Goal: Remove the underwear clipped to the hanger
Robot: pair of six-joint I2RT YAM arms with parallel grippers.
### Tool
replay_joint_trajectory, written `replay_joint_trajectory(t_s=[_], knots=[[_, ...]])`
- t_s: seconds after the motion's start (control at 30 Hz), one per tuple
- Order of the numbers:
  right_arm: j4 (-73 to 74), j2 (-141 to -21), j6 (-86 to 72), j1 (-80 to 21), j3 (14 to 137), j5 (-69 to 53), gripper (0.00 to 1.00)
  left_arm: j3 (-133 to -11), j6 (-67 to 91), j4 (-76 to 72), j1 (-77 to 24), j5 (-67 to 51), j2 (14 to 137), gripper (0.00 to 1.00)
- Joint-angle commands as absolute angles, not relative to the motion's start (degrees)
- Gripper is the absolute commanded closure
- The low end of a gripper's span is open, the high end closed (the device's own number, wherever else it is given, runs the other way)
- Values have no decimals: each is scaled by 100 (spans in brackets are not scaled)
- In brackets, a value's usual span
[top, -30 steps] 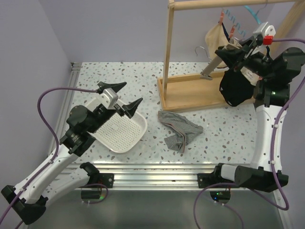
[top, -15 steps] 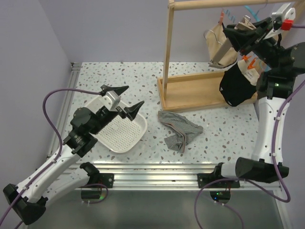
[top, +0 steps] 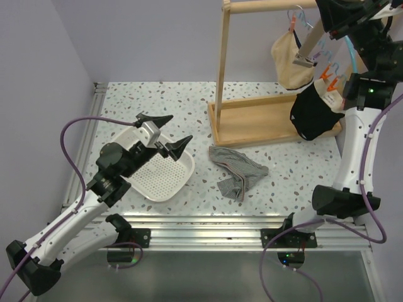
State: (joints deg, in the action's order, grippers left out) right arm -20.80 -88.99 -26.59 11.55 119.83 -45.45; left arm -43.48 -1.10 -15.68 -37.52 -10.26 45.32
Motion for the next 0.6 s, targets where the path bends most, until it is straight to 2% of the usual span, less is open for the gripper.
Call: replay_joint_trajectory(t_s=[0.0,0.27,0.57], knots=[[-2330,-9096,-2586,968,12471,-4008,100,-4342,-44,-1934,-3718,-1107,4526,10],[-1758,-9702,-1908,361,13429,-3516,100,-4368,-44,-2004,-3718,-1134,4579,10],[-2337,-10054,-1292,-113,13404,-2805,100,-4307,228,-2074,-3718,-1160,4579,10]])
